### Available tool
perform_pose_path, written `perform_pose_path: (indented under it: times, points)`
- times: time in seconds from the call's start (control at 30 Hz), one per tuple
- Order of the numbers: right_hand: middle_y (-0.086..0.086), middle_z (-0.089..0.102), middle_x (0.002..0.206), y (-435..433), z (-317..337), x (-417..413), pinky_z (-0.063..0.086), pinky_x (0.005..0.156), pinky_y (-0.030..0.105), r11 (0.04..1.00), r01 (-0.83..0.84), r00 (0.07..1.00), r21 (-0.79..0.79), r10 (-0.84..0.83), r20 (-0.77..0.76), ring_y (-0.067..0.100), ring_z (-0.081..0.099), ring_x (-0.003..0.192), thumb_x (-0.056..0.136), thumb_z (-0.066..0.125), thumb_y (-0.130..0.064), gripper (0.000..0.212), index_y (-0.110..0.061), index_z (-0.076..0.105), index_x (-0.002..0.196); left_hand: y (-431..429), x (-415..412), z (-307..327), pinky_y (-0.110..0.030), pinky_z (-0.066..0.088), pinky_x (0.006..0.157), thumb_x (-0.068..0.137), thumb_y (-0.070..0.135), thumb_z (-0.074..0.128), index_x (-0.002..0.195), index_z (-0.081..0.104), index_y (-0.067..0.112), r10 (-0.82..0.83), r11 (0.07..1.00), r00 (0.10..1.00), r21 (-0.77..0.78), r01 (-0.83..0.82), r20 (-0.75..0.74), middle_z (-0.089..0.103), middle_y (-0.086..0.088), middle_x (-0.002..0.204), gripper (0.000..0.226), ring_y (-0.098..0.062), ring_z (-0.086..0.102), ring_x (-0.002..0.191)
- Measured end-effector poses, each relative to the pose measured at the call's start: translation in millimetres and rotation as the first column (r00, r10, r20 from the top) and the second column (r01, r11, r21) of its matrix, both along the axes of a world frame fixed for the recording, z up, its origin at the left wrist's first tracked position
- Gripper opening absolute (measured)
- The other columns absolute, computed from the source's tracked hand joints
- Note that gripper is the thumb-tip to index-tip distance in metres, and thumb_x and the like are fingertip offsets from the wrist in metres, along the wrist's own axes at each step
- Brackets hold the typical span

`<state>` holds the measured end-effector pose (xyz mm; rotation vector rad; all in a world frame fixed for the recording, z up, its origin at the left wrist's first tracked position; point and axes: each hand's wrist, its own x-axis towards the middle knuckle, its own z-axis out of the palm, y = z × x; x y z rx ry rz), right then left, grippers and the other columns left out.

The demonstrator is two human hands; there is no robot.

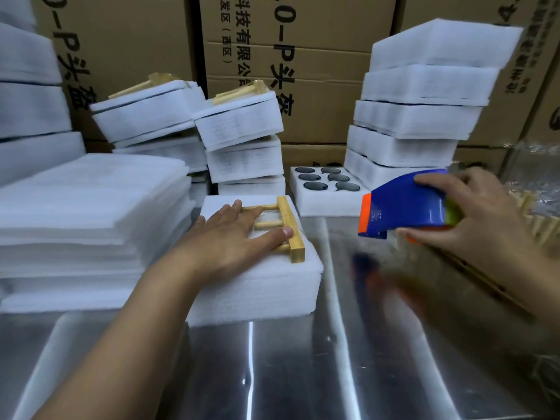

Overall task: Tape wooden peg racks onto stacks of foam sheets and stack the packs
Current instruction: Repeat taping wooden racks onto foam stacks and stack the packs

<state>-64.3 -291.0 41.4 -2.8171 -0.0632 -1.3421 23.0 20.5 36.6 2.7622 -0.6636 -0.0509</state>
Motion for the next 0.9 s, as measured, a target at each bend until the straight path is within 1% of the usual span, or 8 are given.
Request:
perform_pose_path:
  times: [0.07,0.17,0.4,0.57,0.67,0.77,0.83,0.9]
  points:
    - [0.021,0.053,0.091,3,-16,-3,0.042,0.074,0.042,0.994,0.051,0.999,-0.093,-0.051,-0.001,0.037,0.052,0.081,0.051,0.09,-0.039,0.077,-0.009,0.066,0.118,0,0,0,-0.04,0.001,0.118,0.05,0.09,0.006,0.149,0.009,0.041,0.002,1.0,1.0,-0.002,-0.002,-0.004,-0.003,0.006,0.16,0.11,-0.01,-0.002,0.146]
    - [0.02,0.049,0.098,7,-37,-12,0.045,0.079,0.048,0.999,0.049,0.995,-0.014,-0.05,-0.086,0.037,0.05,0.087,0.058,0.076,-0.06,0.084,-0.015,0.056,0.126,0,1,0,-0.041,0.001,0.118,0.051,0.09,0.006,0.149,0.009,0.041,0.001,1.0,1.0,0.0,-0.001,-0.001,-0.002,0.006,0.16,0.11,-0.01,-0.002,0.146]
    - [0.003,0.042,0.105,14,-69,-37,0.028,0.09,0.032,0.995,-0.089,0.953,0.046,0.099,-0.288,0.022,0.041,0.097,0.083,0.028,-0.077,0.067,-0.031,0.038,0.13,1,3,-2,-0.04,0.001,0.118,0.052,0.091,0.009,0.148,0.011,0.042,0.005,1.0,1.0,-0.014,-0.005,-0.009,-0.002,0.007,0.16,0.108,-0.01,-0.003,0.146]
    - [0.003,0.045,0.103,17,-66,-38,0.03,0.094,0.034,0.995,-0.093,0.938,0.033,0.099,-0.331,0.023,0.043,0.097,0.085,0.025,-0.075,0.059,-0.036,0.042,0.125,1,2,0,-0.04,0.0,0.117,0.051,0.09,0.008,0.149,0.011,0.041,0.001,1.0,1.0,-0.009,-0.001,-0.018,-0.002,0.007,0.16,0.11,-0.011,-0.003,0.146]
    - [0.004,0.046,0.106,22,-60,-40,0.035,0.097,0.038,0.998,-0.058,0.939,-0.001,0.054,-0.34,0.023,0.04,0.102,0.083,0.025,-0.077,0.067,-0.034,0.059,0.121,-1,0,1,-0.041,0.0,0.116,0.049,0.09,0.007,0.149,0.01,0.042,0.008,1.0,1.0,-0.007,-0.008,-0.021,-0.003,0.007,0.159,0.11,-0.011,-0.003,0.146]
    - [0.014,0.049,0.117,40,-48,-35,0.023,0.111,0.055,0.991,-0.028,0.987,-0.129,0.007,-0.162,0.032,0.039,0.116,0.081,0.041,-0.066,0.059,-0.025,0.071,0.111,-1,1,1,-0.04,0.0,0.116,0.051,0.089,0.008,0.149,0.011,0.042,0.008,1.0,1.0,-0.008,-0.008,-0.017,-0.003,0.007,0.159,0.109,-0.011,-0.003,0.146]
    - [0.009,0.046,0.119,63,-39,-28,0.014,0.117,0.04,0.987,-0.151,0.988,-0.057,0.152,0.024,0.026,0.039,0.12,0.082,0.049,-0.05,0.043,-0.021,0.072,0.105,-1,1,1,-0.04,0.0,0.116,0.052,0.089,0.008,0.149,0.01,0.041,0.009,1.0,1.0,-0.007,-0.009,-0.019,-0.003,0.007,0.159,0.108,-0.011,-0.003,0.146]
    - [-0.007,0.043,0.121,93,-24,-16,0.019,0.108,0.012,0.902,-0.361,0.932,0.238,0.343,0.113,0.002,0.038,0.121,0.085,0.049,-0.043,0.028,-0.032,0.066,0.104,0,1,0,-0.041,0.0,0.116,0.052,0.09,0.007,0.149,0.01,0.041,0.005,1.0,1.0,-0.001,-0.005,-0.017,-0.004,0.007,0.159,0.109,-0.011,-0.003,0.146]
